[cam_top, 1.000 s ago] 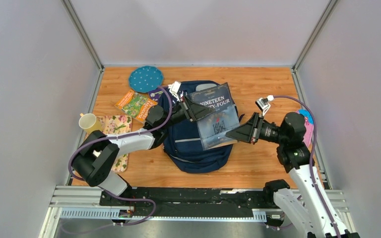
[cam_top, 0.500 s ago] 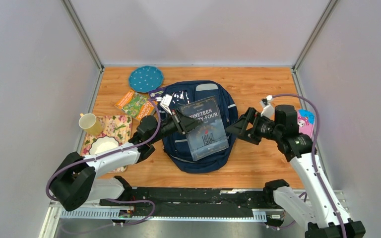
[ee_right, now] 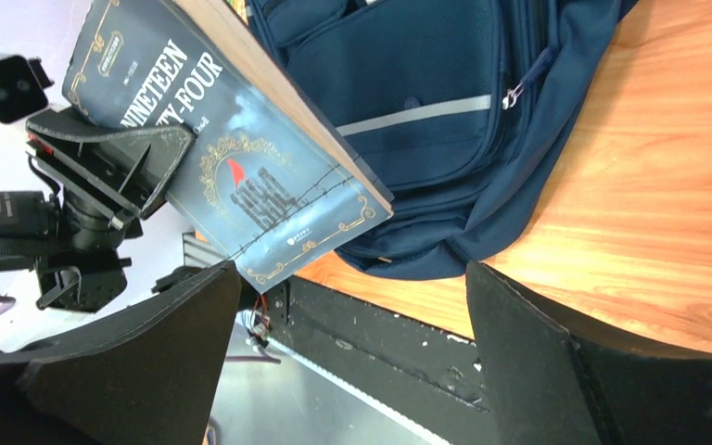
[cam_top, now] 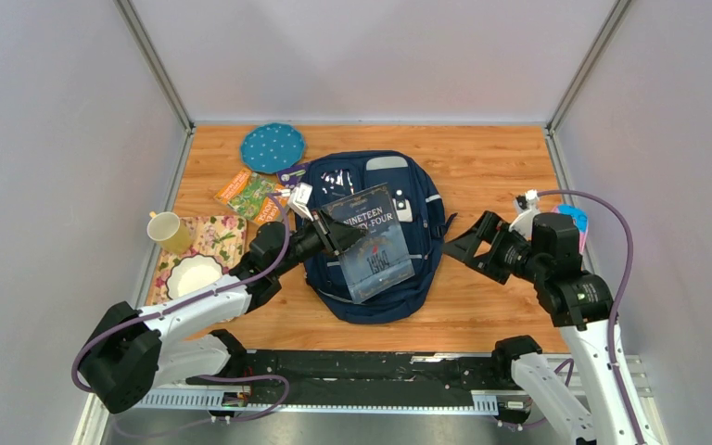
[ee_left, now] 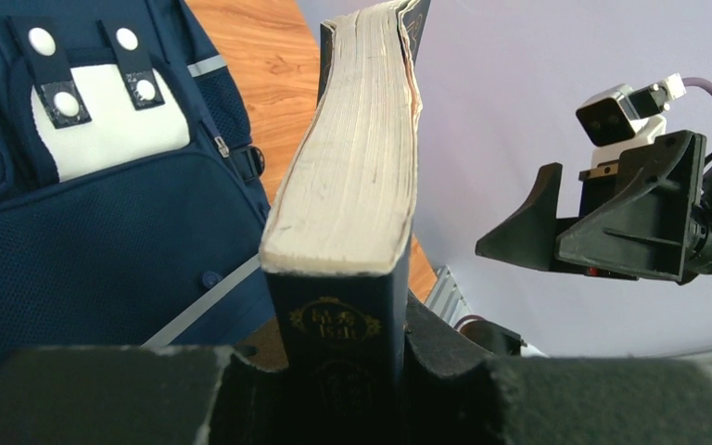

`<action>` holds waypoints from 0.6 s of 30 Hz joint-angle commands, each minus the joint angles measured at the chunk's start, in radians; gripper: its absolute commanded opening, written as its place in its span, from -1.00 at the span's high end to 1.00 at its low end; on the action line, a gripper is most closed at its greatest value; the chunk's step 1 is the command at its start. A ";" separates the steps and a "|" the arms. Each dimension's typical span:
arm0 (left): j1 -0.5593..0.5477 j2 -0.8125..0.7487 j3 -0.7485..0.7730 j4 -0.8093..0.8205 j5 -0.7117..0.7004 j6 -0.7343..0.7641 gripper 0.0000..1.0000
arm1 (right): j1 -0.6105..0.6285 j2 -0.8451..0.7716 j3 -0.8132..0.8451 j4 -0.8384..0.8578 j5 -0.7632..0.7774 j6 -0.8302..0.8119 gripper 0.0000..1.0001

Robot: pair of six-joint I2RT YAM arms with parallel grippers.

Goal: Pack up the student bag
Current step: Place the book in the student bag.

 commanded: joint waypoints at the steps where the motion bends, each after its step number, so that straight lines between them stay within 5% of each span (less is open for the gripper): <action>1: -0.001 -0.027 0.023 0.113 -0.013 -0.039 1.00 | 0.001 -0.012 0.010 -0.022 -0.088 0.016 -0.89; 9: 0.021 -0.027 0.063 0.076 -0.019 -0.031 1.00 | 0.001 -0.078 -0.113 0.142 -0.148 0.165 -0.89; 18: 0.022 -0.103 -0.059 0.239 -0.146 -0.052 1.00 | 0.002 -0.128 -0.223 0.206 -0.142 0.194 -0.90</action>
